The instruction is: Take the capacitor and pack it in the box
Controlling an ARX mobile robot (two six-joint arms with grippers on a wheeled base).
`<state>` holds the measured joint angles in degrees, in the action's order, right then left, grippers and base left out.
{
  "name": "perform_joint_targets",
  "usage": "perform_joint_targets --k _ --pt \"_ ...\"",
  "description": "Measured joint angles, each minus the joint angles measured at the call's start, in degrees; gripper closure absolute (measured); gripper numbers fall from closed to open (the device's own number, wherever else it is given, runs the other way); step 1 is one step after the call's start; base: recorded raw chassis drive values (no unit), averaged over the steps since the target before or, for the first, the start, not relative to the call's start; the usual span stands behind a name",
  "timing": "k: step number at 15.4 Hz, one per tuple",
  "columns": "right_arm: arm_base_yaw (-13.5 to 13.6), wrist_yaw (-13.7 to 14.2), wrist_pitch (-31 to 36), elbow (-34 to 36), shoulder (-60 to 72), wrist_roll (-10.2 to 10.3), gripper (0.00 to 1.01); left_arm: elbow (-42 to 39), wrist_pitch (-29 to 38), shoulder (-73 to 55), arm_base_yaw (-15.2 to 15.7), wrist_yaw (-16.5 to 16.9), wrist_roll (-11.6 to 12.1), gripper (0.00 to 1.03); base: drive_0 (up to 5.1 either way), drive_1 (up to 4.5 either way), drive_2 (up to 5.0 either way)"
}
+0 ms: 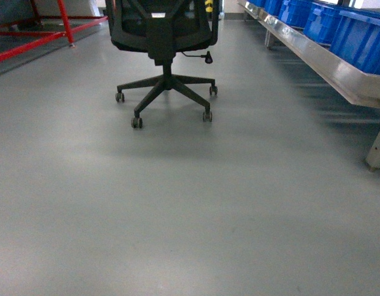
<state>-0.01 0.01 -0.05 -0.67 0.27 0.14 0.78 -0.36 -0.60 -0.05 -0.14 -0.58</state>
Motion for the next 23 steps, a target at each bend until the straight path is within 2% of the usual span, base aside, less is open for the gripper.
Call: perform_joint_targets --k 23 --pt "0.0 0.0 -0.1 0.0 0.0 0.0 0.03 0.0 0.0 0.0 0.0 0.1 0.0 0.59 -5.0 2.41 2.4"
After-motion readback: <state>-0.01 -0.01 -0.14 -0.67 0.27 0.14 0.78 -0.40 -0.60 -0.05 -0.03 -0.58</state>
